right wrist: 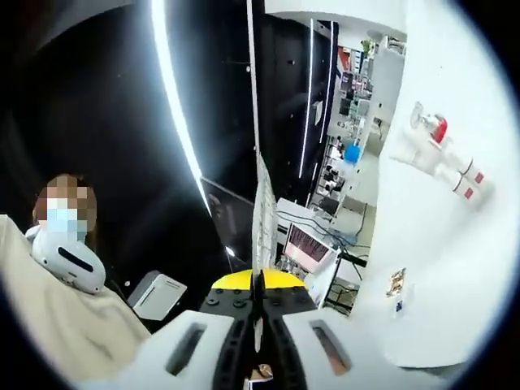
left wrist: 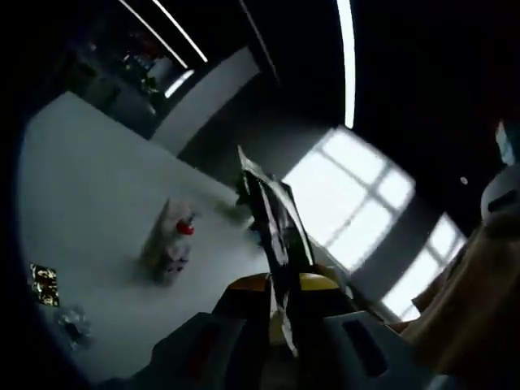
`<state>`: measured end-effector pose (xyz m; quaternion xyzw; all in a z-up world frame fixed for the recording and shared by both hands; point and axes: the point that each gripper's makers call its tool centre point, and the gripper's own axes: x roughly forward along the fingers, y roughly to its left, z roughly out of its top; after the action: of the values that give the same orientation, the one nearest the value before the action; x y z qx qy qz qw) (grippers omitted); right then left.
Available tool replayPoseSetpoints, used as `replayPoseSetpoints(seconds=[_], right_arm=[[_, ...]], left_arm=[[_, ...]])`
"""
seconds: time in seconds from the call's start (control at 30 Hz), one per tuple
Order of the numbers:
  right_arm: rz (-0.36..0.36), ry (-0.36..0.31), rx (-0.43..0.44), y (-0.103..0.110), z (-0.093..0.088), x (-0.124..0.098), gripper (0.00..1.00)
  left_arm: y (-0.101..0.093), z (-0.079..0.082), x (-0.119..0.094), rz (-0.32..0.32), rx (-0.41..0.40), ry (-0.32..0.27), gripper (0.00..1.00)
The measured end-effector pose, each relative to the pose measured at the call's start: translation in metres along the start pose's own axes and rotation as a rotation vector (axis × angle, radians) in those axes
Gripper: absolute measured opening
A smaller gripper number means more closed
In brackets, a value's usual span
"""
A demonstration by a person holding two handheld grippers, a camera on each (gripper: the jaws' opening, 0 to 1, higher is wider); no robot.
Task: Arrange the skincare products in the storage area until every visible bottle or jar stands upright without overlapping.
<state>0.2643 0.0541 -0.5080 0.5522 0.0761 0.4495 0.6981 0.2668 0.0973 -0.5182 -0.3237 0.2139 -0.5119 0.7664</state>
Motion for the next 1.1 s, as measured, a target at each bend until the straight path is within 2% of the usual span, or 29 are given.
replayPoseSetpoints(seconds=[0.17,0.33,0.47,0.53,0.6,0.63,0.7,0.8,0.87,1.1], right_arm=[[-0.038,-0.067,0.025,-0.009,0.01,-0.004,0.01],[-0.079,-0.052,0.023,-0.015,0.005,-0.005,0.01],[-0.136,-0.032,-0.026,-0.024,0.002,-0.008,0.01],[-0.144,-0.028,-0.045,-0.025,0.003,-0.005,0.01],[-0.185,-0.001,-0.124,-0.032,0.002,-0.005,0.02],[-0.173,0.001,-0.183,-0.03,0.004,-0.003,0.03],[-0.172,0.01,-0.215,-0.029,0.004,-0.001,0.05],[-0.182,0.037,-0.268,-0.032,0.005,0.001,0.09],[-0.198,0.083,-0.327,-0.035,0.002,0.001,0.15],[-0.158,0.143,-0.322,-0.031,-0.006,0.005,0.42]], left_arm=[[0.006,-0.012,-0.002,0.006,-0.037,0.011,0.1],[0.01,-0.019,-0.005,0.013,-0.084,0.005,0.07],[0.003,-0.012,-0.009,-0.029,-0.161,-0.033,0.0],[0.008,-0.014,-0.009,-0.003,-0.142,-0.032,0.0],[0.009,-0.013,-0.01,-0.007,-0.169,-0.039,0.0],[0.008,-0.012,-0.01,-0.018,-0.186,-0.046,0.0],[0.005,-0.008,-0.01,-0.05,-0.232,-0.081,0.0],[0.008,-0.008,-0.009,-0.045,-0.246,-0.092,0.0],[0.009,-0.008,-0.008,-0.039,-0.253,-0.098,0.0],[0.016,-0.005,-0.008,-0.022,-0.272,-0.111,0.0]])
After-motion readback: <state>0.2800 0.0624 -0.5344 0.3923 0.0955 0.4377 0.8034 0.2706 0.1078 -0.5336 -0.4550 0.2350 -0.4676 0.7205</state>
